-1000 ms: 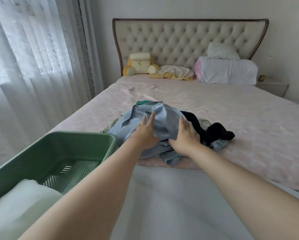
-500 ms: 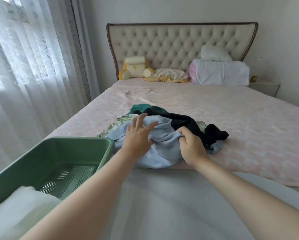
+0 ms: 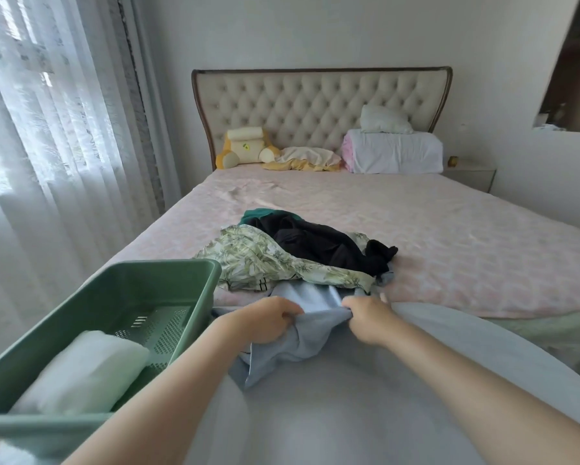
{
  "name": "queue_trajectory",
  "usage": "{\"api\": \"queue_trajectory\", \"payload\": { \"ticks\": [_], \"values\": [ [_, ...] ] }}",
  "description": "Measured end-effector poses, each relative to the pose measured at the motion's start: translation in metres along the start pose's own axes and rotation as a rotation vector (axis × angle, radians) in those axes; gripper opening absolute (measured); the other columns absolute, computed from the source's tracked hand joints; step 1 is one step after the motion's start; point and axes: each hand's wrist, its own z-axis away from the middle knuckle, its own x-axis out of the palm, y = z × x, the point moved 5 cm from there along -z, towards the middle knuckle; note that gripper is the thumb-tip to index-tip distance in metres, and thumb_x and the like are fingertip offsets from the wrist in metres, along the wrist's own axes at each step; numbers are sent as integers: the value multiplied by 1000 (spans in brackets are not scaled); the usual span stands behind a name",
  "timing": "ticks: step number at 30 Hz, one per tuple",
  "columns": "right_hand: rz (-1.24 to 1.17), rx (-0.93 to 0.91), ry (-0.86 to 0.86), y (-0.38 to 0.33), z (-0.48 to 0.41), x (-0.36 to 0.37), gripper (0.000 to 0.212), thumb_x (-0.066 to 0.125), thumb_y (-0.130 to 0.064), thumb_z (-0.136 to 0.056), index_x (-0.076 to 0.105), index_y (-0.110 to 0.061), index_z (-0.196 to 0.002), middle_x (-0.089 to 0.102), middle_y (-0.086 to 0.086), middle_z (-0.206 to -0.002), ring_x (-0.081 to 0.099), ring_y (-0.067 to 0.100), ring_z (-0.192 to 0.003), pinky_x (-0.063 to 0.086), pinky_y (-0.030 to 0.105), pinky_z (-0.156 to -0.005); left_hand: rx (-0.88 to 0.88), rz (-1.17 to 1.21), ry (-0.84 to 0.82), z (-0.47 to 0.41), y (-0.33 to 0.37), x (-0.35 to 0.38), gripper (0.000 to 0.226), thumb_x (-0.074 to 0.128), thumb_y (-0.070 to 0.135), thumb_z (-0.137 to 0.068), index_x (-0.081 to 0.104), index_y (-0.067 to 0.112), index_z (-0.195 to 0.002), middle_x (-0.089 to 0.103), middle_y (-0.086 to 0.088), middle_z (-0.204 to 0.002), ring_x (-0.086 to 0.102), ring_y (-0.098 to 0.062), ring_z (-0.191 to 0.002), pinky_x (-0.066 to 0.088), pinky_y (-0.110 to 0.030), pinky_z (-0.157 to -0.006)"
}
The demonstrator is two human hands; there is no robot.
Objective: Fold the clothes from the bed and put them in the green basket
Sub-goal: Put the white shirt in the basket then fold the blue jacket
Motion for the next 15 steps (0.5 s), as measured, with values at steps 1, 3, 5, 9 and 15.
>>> {"api": "queue_trajectory", "payload": {
  "ticks": [1, 3, 5, 9, 15],
  "values": [
    [-58, -1, -19, -1, 11, -1, 27, 39, -5, -87, 43, -30, -76, 59, 4, -102, 53, 30, -105, 36, 47, -108, -3, -1, -101, 10, 4, 6, 31, 45, 18, -97, 65, 33, -116, 65, 6, -94, 59, -15, -83, 48, -31, -76],
    [-82, -27, -79, -3, 34, 1, 27, 41, -4, -85, 49, -30, -84, 59, 2, -102, 56, 27, -97, 48, 40, -88, -45, 101, -273, 30, 10, 20, 24, 56, 19, -92, 68, 29, -111, 61, 9, -81, 56, -12, -75, 49, -26, -70],
    [10, -76, -197, -7, 58, 12, 29, 45, -5, -83, 55, -29, -94, 60, 1, -103, 57, 26, -97, 47, 36, -77, -141, 221, -407, 48, 15, 36, 31, 67, 17, -88, 69, 28, -116, 65, 9, -83, 61, -14, -78, 56, -27, -73],
    [32, -196, -420, -14, 105, 44, 16, 54, -11, -81, 56, -26, -82, 60, -3, -86, 57, 22, -83, 40, 30, -60, -250, 281, -586, 77, 24, 76, 28, 72, 31, -85, 73, 16, -109, 74, 1, -91, 70, -15, -82, 58, -33, -87],
    [-188, -185, -416, -6, 129, 54, 7, 59, -21, -75, 58, -27, -72, 53, -12, -73, 50, 10, -71, 39, 26, -63, -17, 10, 117, 89, 13, 92, 57, 70, 44, -82, 50, 38, -135, 49, 9, -125, 46, -14, -117, 43, -31, -99]
  ]
}}
